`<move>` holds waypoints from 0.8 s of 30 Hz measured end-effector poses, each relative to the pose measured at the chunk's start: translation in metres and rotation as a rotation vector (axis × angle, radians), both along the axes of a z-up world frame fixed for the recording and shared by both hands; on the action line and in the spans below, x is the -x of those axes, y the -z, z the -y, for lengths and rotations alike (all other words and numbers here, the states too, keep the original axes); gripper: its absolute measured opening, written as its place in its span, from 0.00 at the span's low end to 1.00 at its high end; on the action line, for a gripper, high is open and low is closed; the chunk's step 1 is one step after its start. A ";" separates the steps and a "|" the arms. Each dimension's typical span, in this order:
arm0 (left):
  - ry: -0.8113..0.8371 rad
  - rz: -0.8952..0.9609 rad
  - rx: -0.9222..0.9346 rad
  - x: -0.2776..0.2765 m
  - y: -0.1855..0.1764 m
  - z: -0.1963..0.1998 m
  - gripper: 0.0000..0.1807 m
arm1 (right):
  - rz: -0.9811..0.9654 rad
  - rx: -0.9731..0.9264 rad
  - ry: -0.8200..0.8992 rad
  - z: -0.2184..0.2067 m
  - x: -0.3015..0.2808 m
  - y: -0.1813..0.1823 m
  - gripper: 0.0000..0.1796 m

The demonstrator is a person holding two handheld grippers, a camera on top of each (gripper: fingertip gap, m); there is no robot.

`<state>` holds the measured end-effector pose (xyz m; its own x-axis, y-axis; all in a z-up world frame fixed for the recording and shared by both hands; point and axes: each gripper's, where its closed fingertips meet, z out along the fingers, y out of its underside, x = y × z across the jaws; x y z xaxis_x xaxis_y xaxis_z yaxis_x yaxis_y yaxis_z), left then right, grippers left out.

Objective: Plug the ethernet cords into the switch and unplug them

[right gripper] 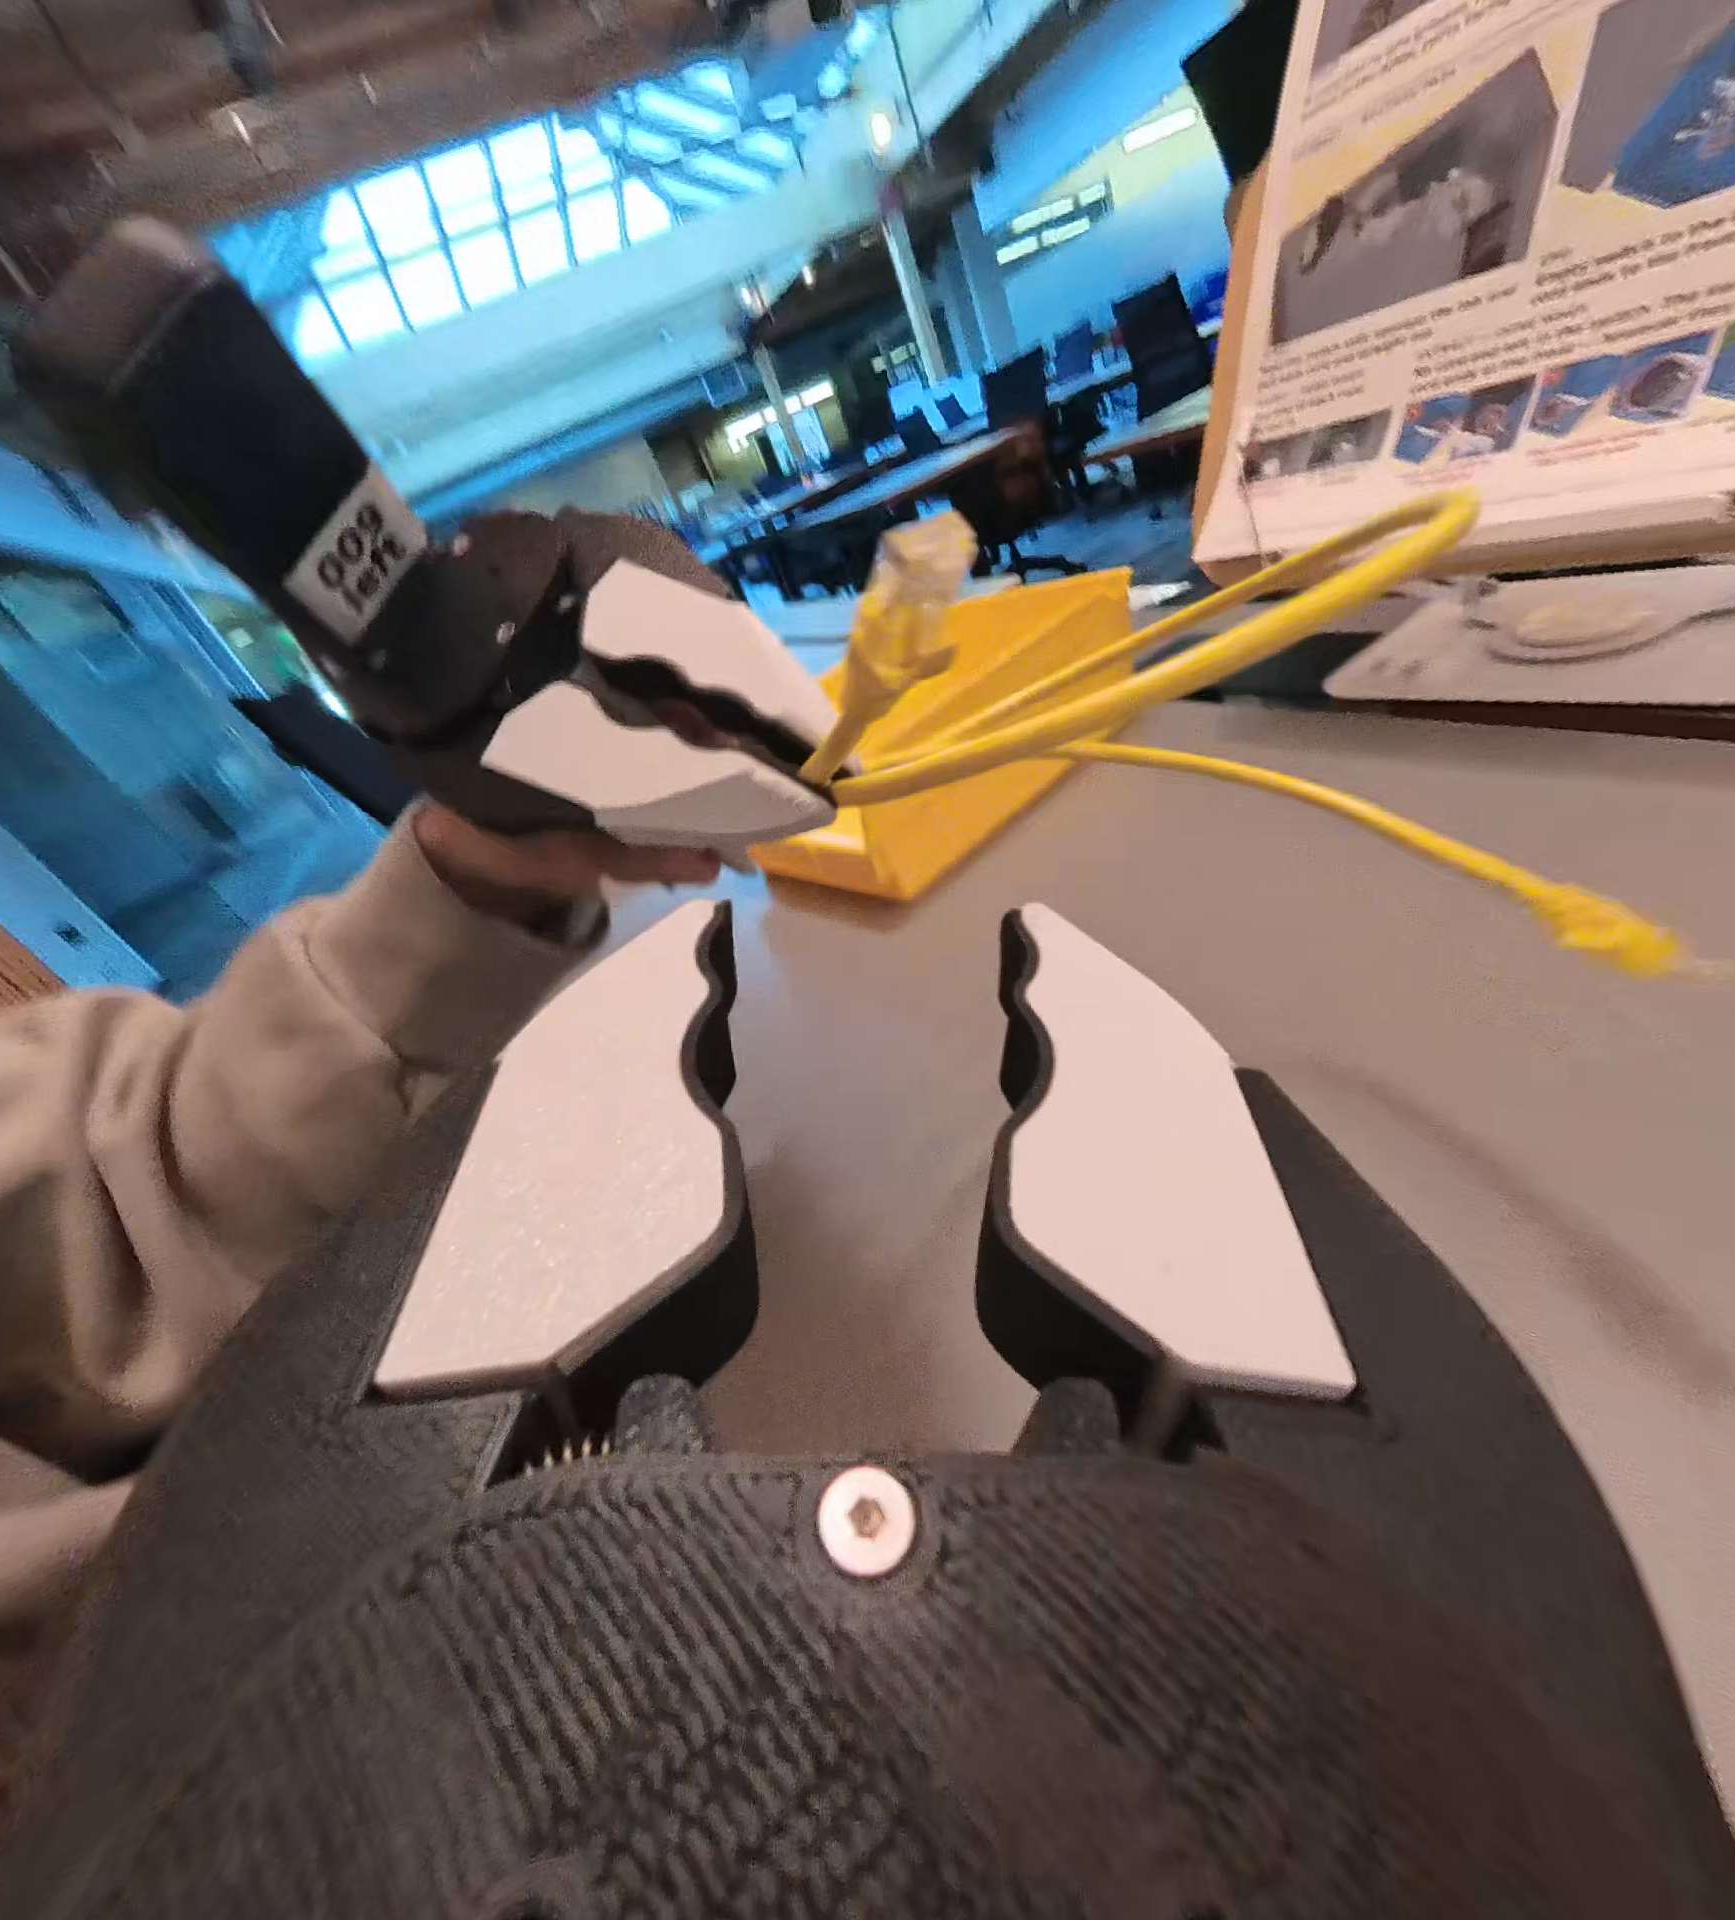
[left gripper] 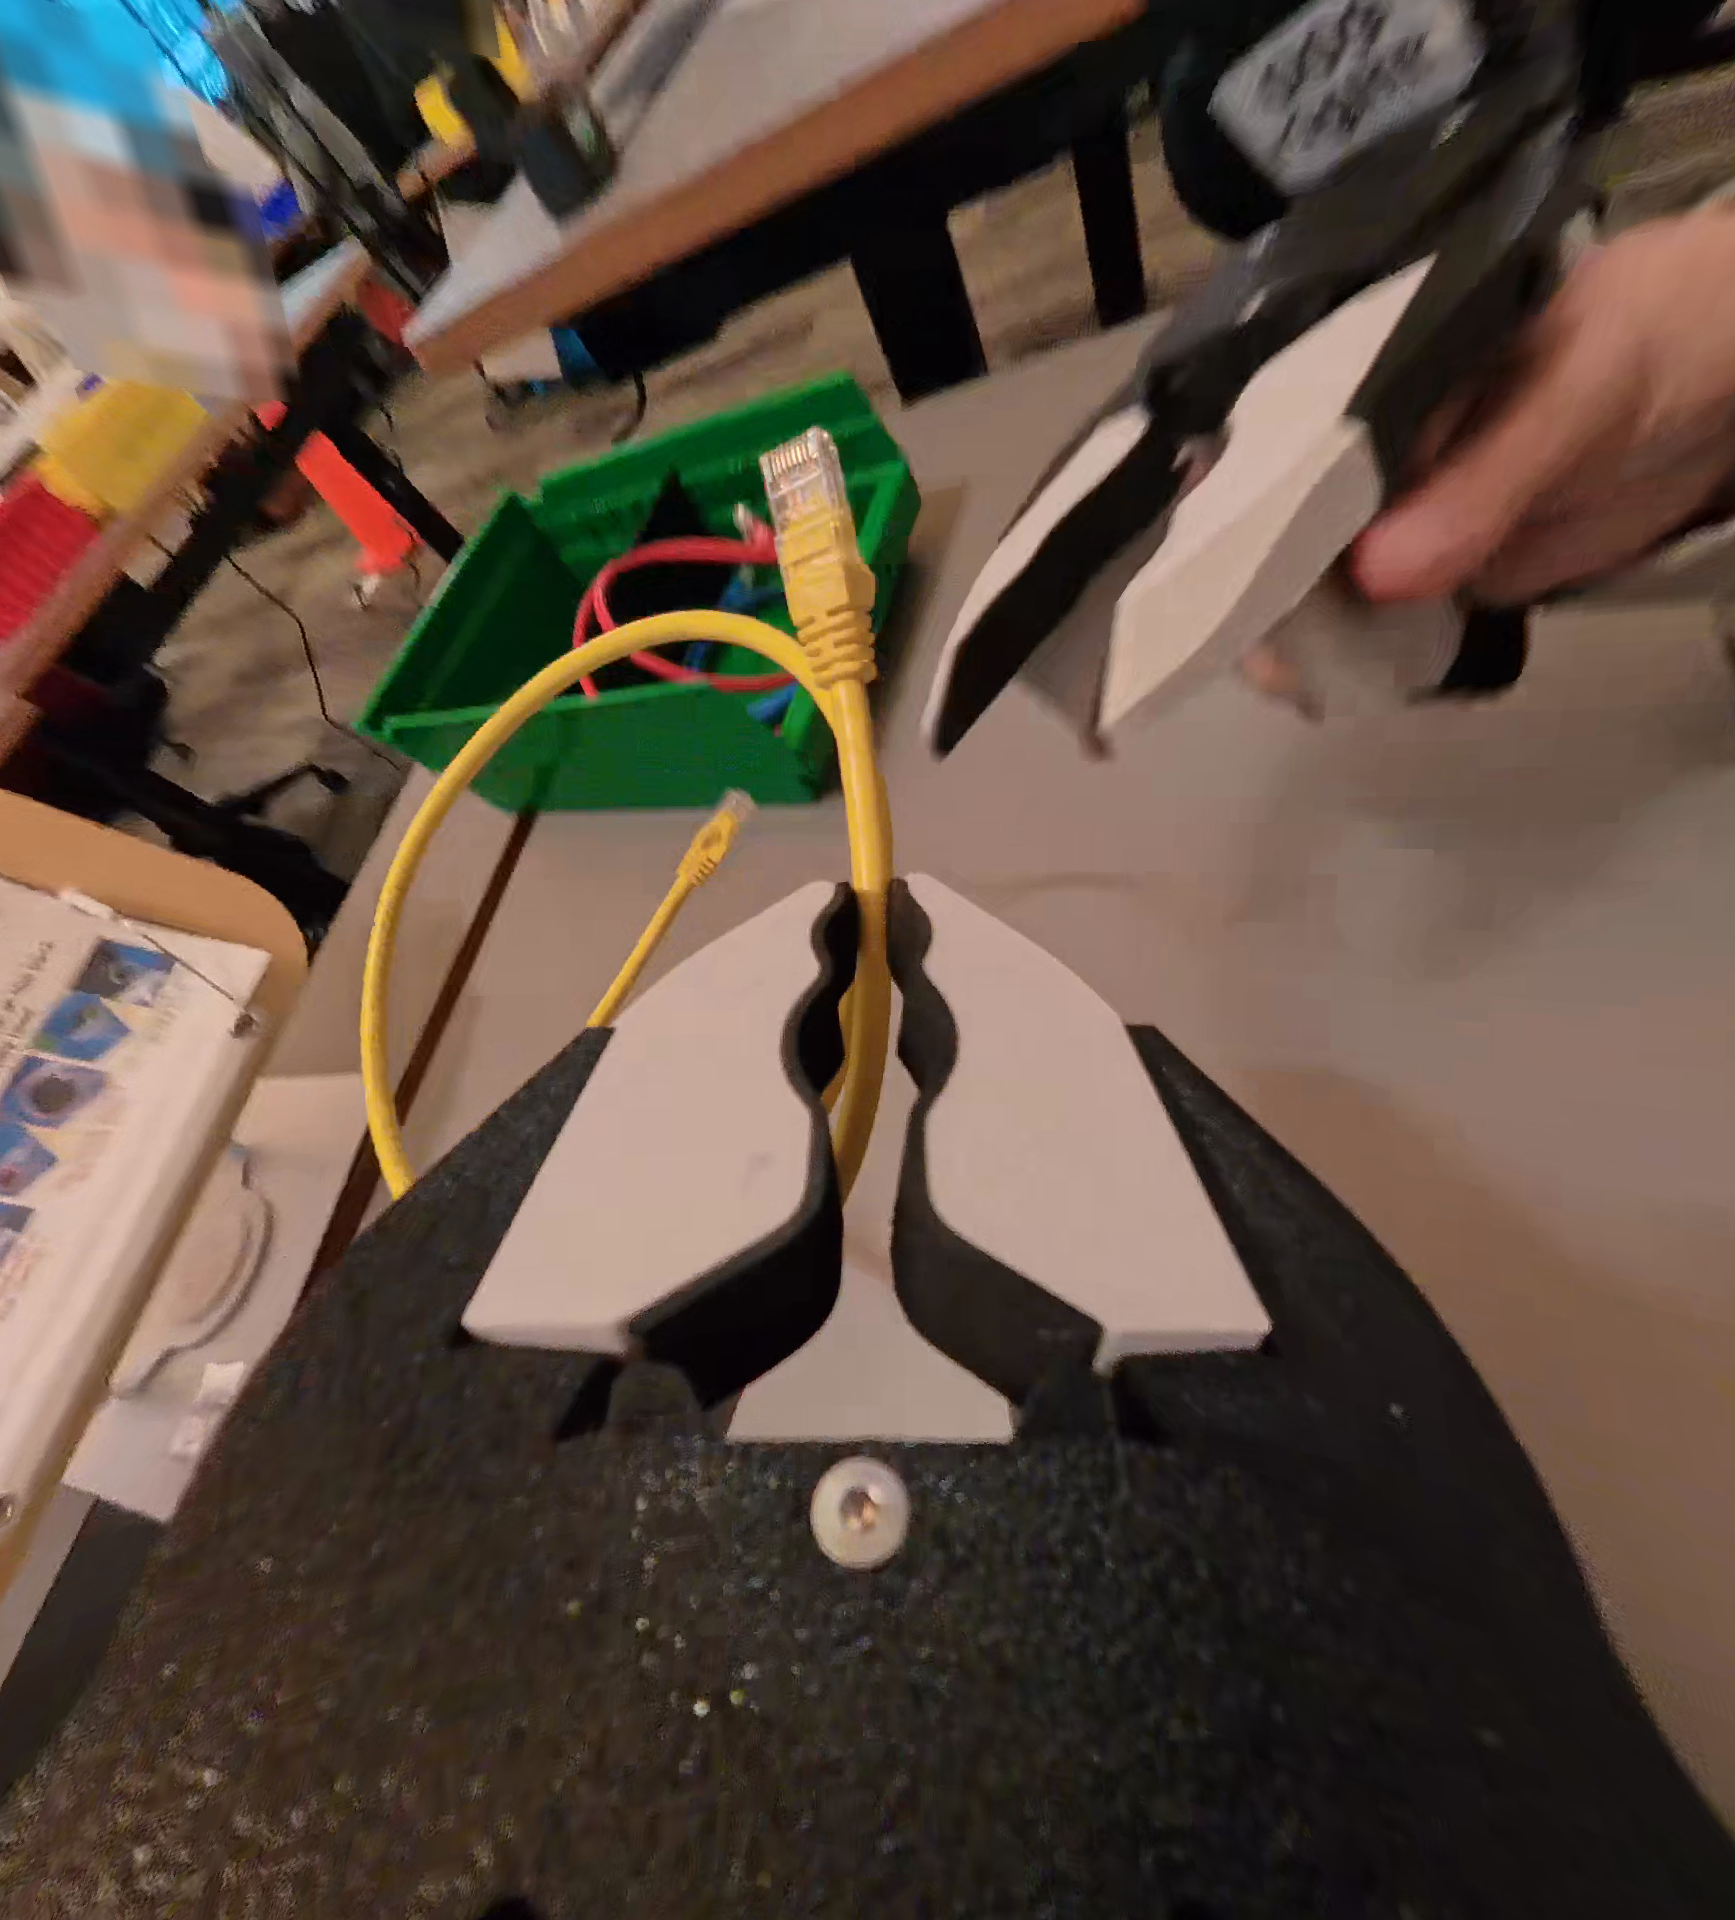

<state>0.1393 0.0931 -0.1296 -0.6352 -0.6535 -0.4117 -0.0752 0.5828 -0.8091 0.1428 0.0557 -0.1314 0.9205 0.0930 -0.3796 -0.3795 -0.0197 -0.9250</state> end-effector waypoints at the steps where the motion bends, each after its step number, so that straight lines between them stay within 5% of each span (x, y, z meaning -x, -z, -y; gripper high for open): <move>1: 0.004 0.035 0.022 0.002 -0.009 0.005 0.03 | -0.025 -0.036 0.003 -0.005 0.002 -0.006 0.29; 7: 0.036 0.070 0.041 0.012 -0.015 0.025 0.03 | -0.047 -0.237 0.038 -0.013 0.007 -0.051 0.28; 9: 0.043 0.063 0.047 0.013 -0.012 0.029 0.03 | 0.001 -0.205 0.090 -0.015 0.002 -0.051 0.14; 14: -0.018 0.100 0.157 0.008 -0.016 0.025 0.06 | 0.120 -0.143 0.082 -0.011 0.000 -0.051 0.09; 17: -0.104 0.094 0.227 0.005 -0.011 0.012 0.28 | 0.222 -0.065 0.118 0.008 -0.028 -0.061 0.09; 24: -0.109 0.052 0.308 0.016 0.017 -0.001 0.25 | 0.432 0.290 0.076 0.059 -0.144 -0.075 0.08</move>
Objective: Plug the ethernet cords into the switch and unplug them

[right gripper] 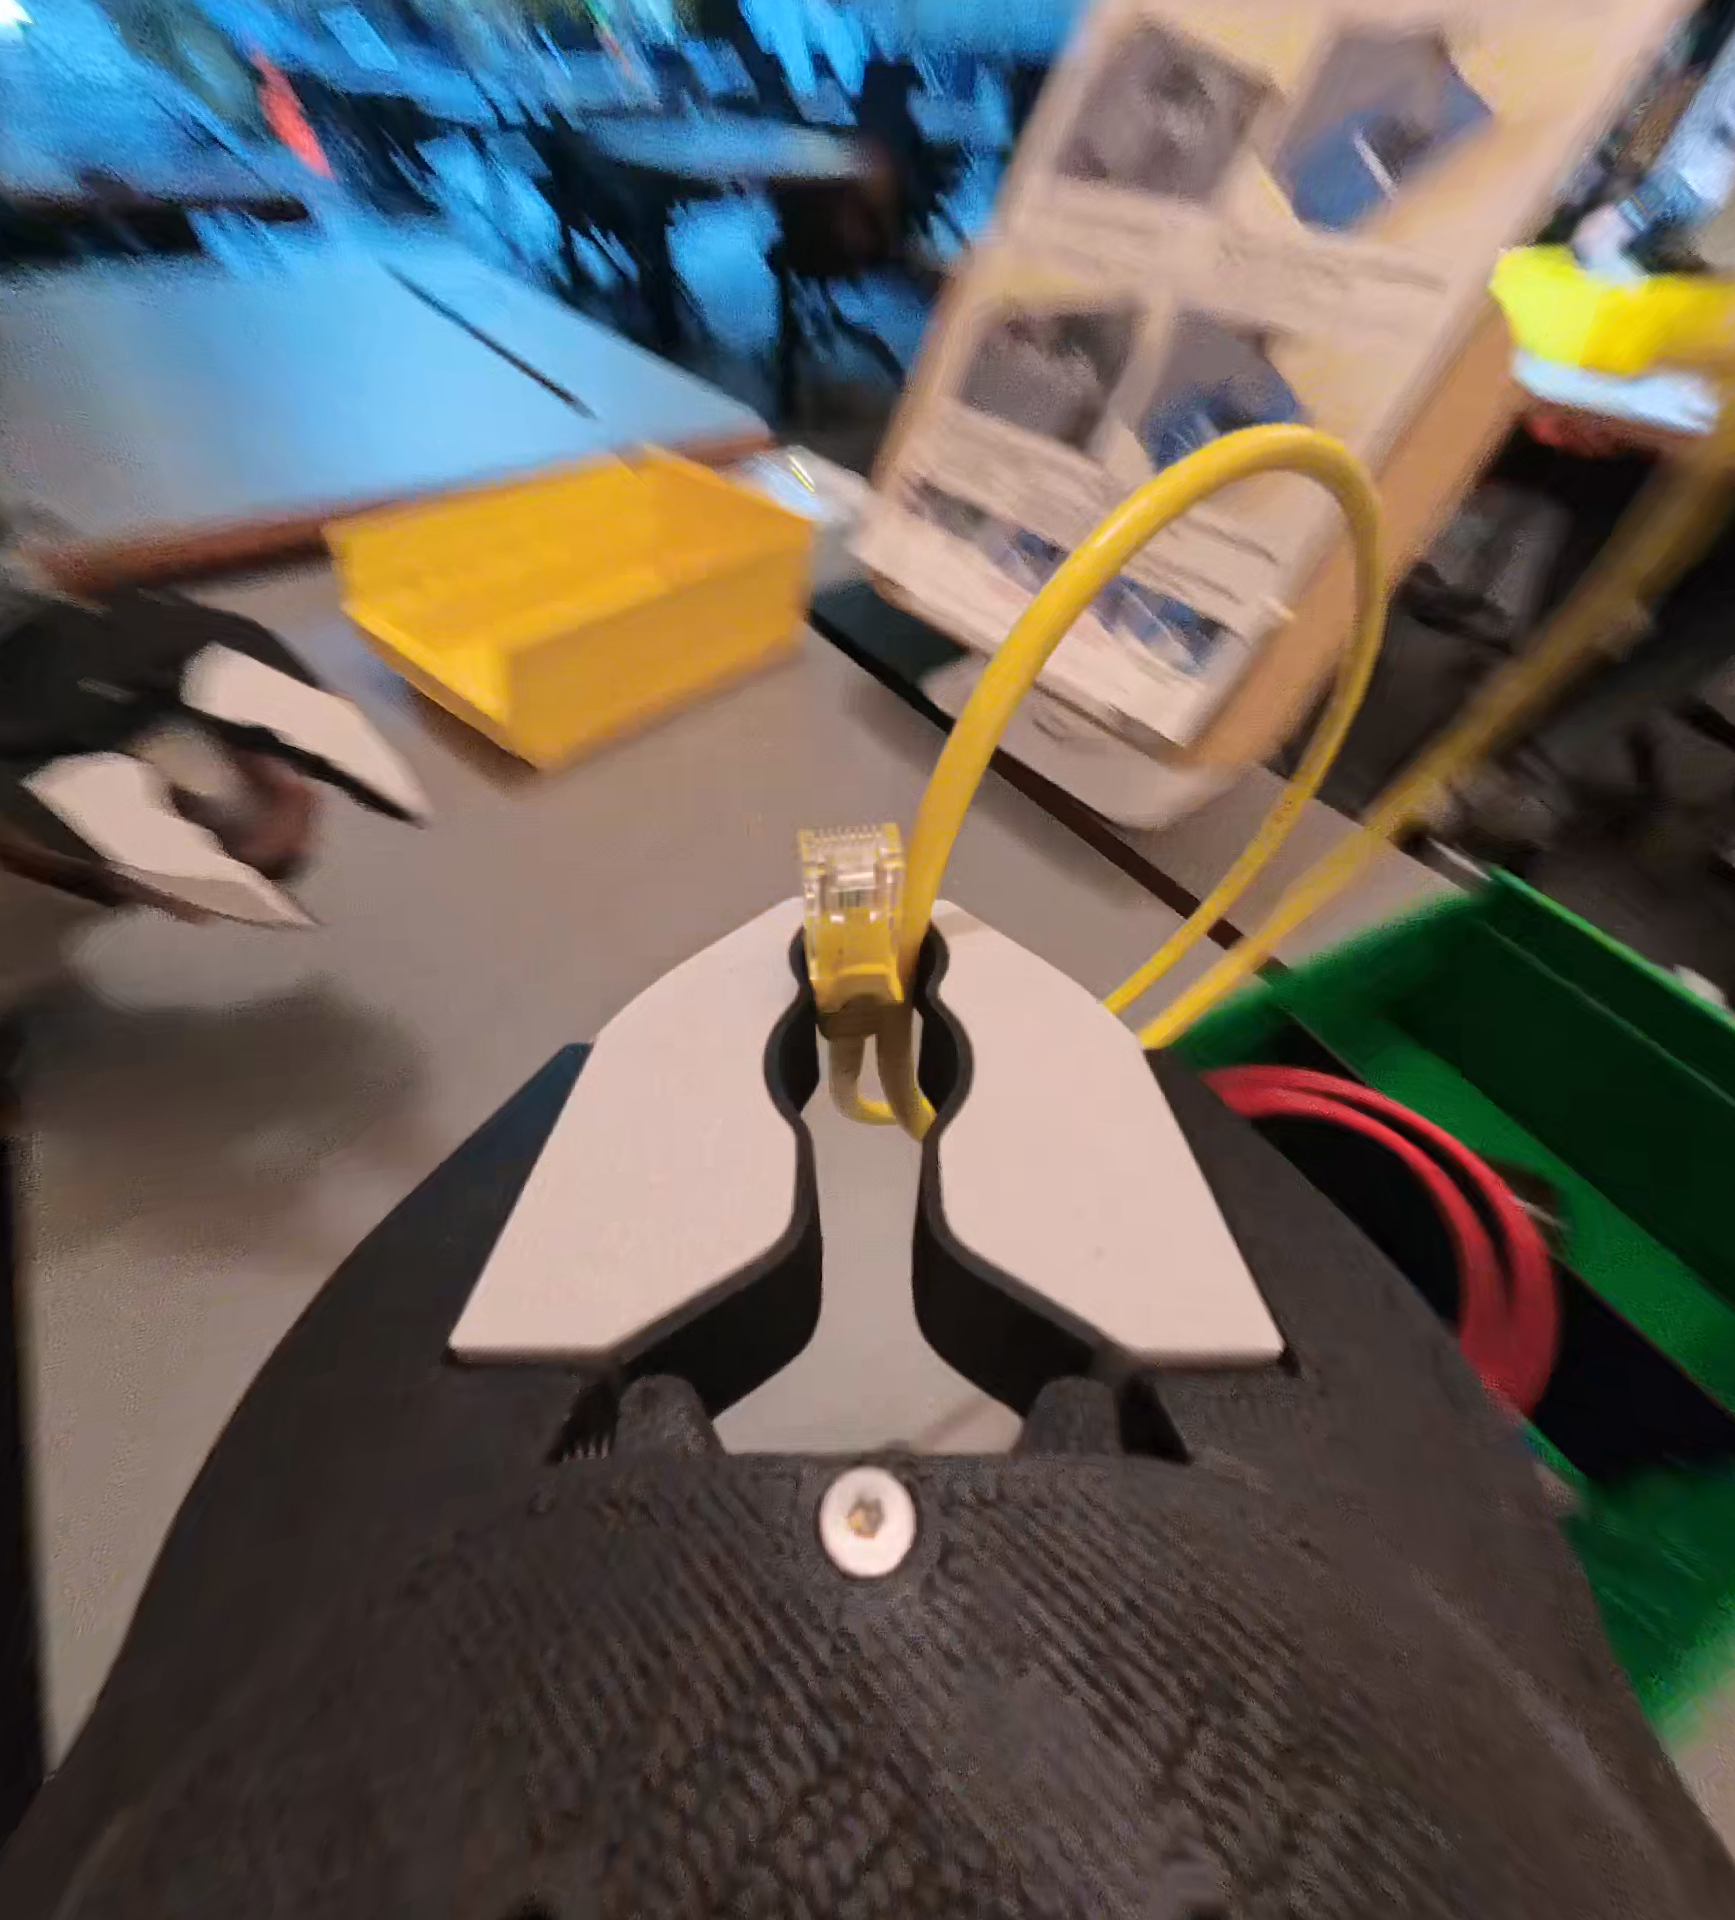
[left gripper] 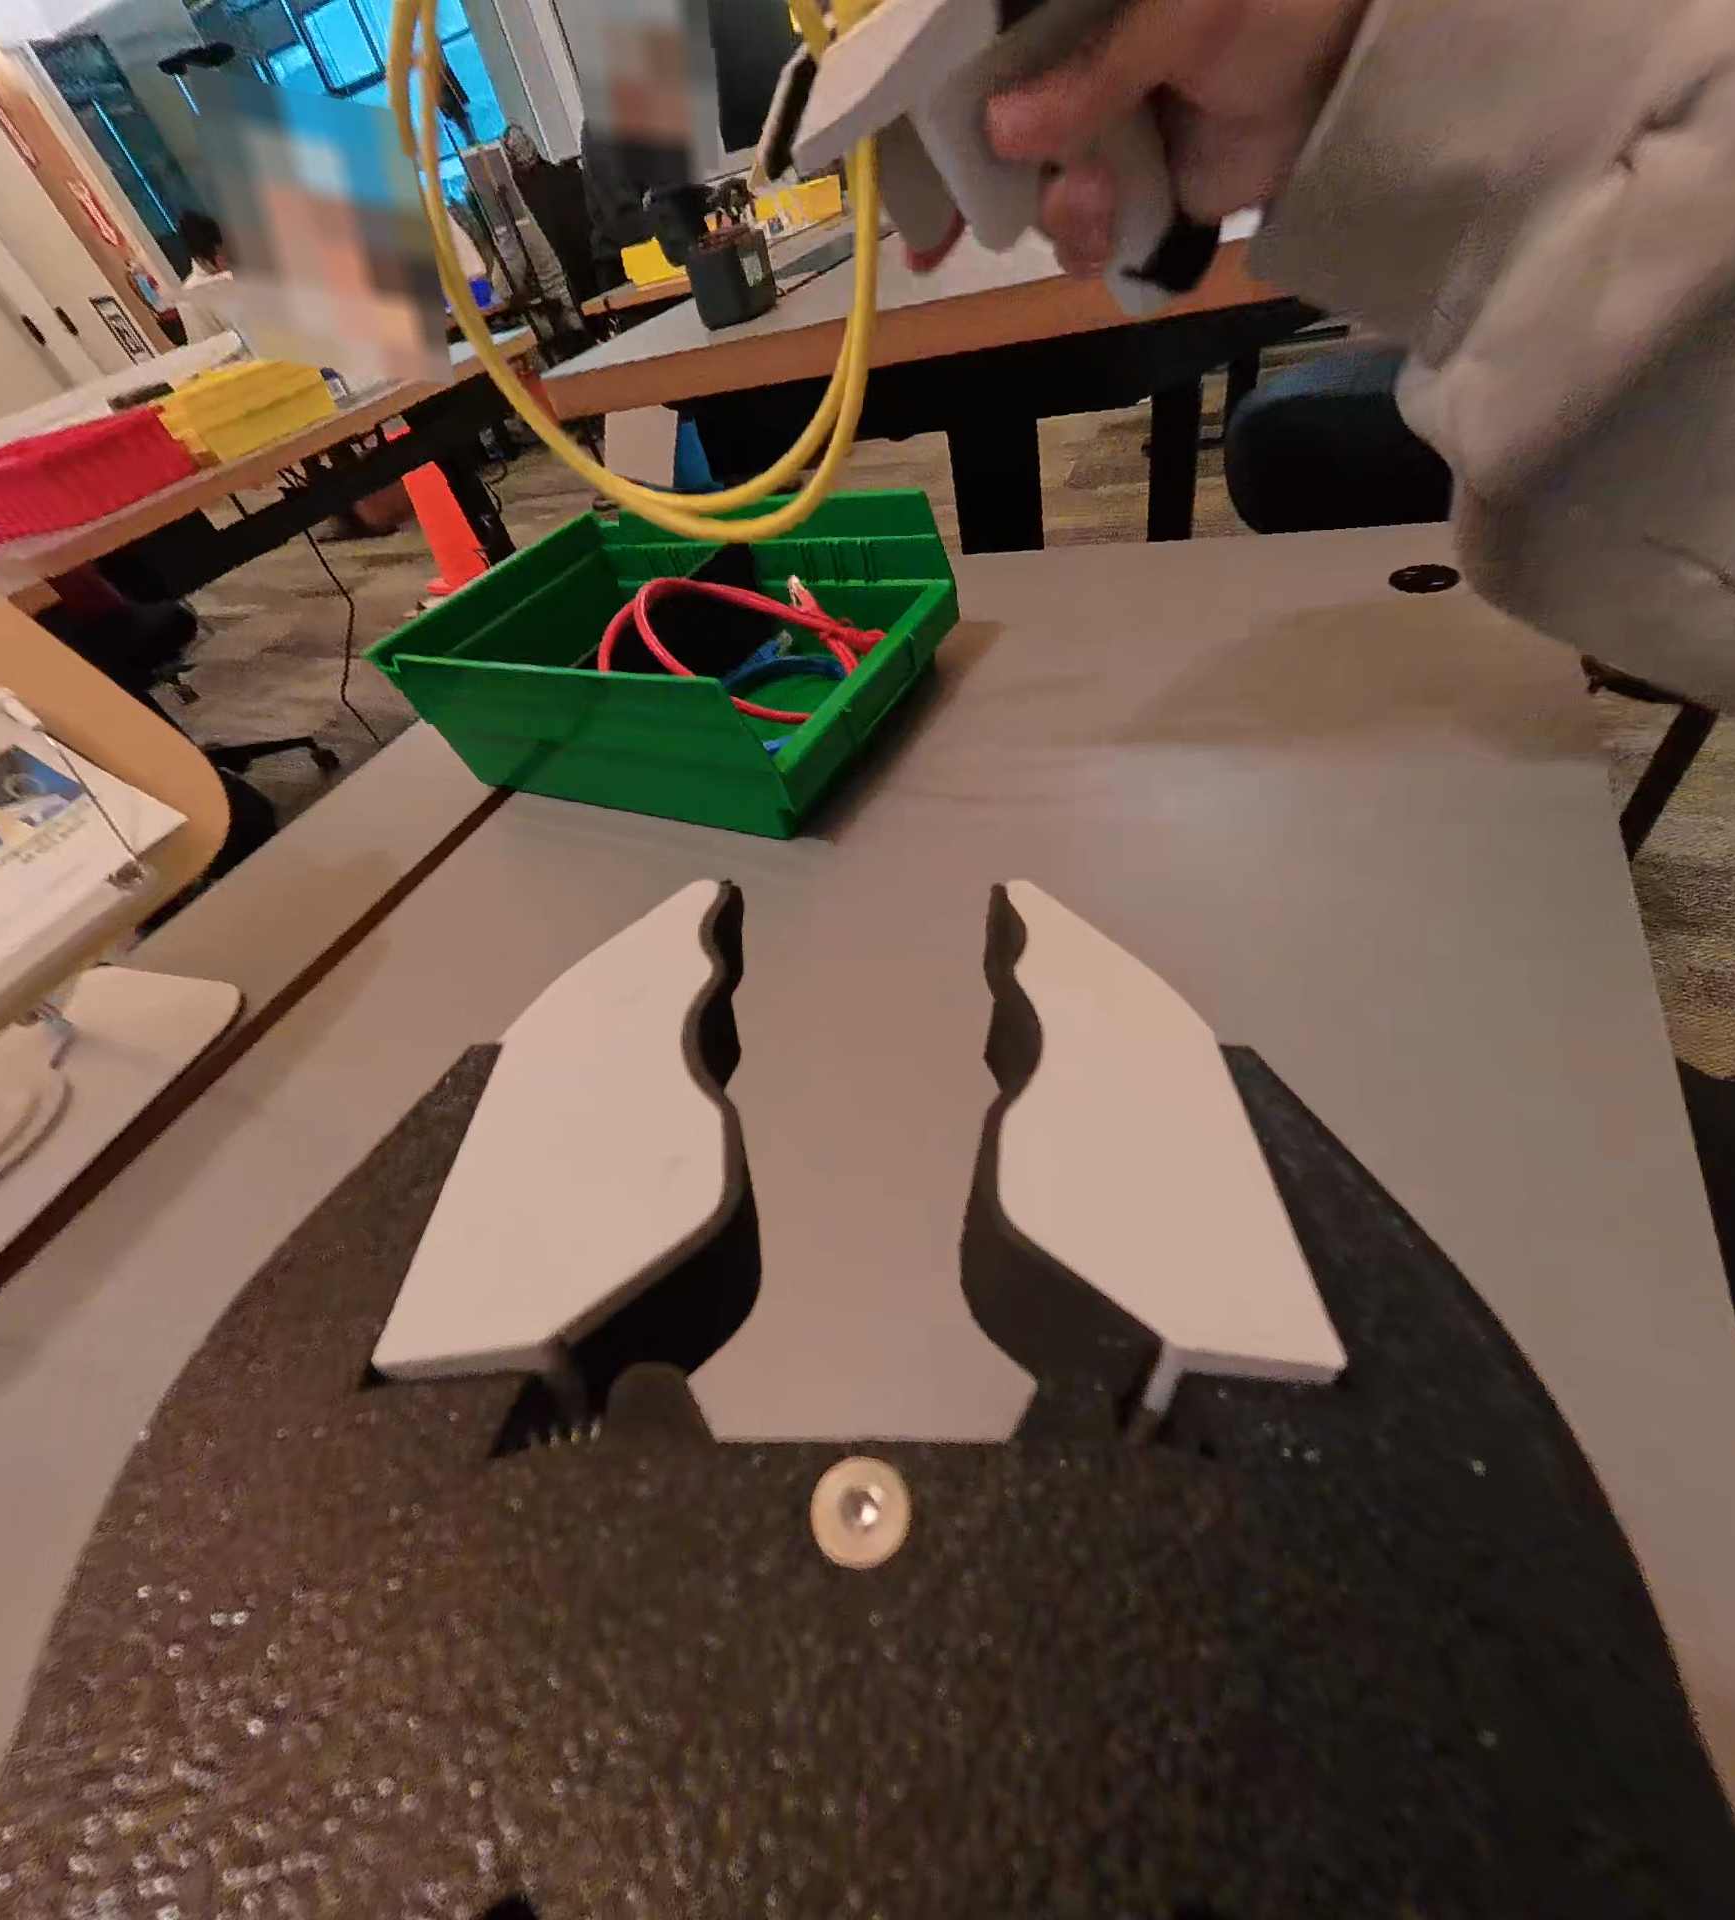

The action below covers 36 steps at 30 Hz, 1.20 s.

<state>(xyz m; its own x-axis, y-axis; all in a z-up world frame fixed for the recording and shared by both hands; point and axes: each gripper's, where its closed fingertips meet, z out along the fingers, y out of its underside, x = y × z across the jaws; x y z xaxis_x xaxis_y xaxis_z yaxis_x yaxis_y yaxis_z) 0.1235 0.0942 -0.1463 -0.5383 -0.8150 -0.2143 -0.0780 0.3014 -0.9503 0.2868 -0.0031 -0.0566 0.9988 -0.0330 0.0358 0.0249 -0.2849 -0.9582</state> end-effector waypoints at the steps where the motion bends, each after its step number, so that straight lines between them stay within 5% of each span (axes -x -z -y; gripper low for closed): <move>1: 0.002 -0.007 0.008 0.001 0.004 0.000 0.24 | 0.029 0.056 0.044 0.006 -0.019 0.003 0.08; 7: 0.042 -0.048 0.049 0.001 0.027 0.002 0.21 | 0.121 0.377 0.121 0.035 -0.085 0.057 0.08; 11: 0.074 -0.070 0.056 0.002 0.035 0.005 0.21 | -0.110 0.325 0.062 0.034 -0.098 0.084 0.08; 20: 0.102 -0.087 0.186 -0.003 0.037 0.007 0.19 | 0.139 0.294 0.238 -0.009 -0.125 0.119 0.08; 25: 0.122 -0.105 0.166 0.001 0.041 0.015 0.18 | 0.021 0.496 0.060 -0.034 -0.100 0.170 0.24; 28: 0.140 -0.131 0.103 0.006 0.048 0.019 0.18 | 0.047 0.508 0.064 -0.036 -0.104 0.165 0.28; 32: 0.163 -0.158 0.046 0.010 0.056 0.023 0.19 | -0.048 0.457 0.005 -0.032 -0.090 0.146 0.46; 36: 0.180 -0.162 0.080 0.009 0.055 0.027 0.18 | 0.047 0.605 0.101 -0.016 -0.110 0.166 0.45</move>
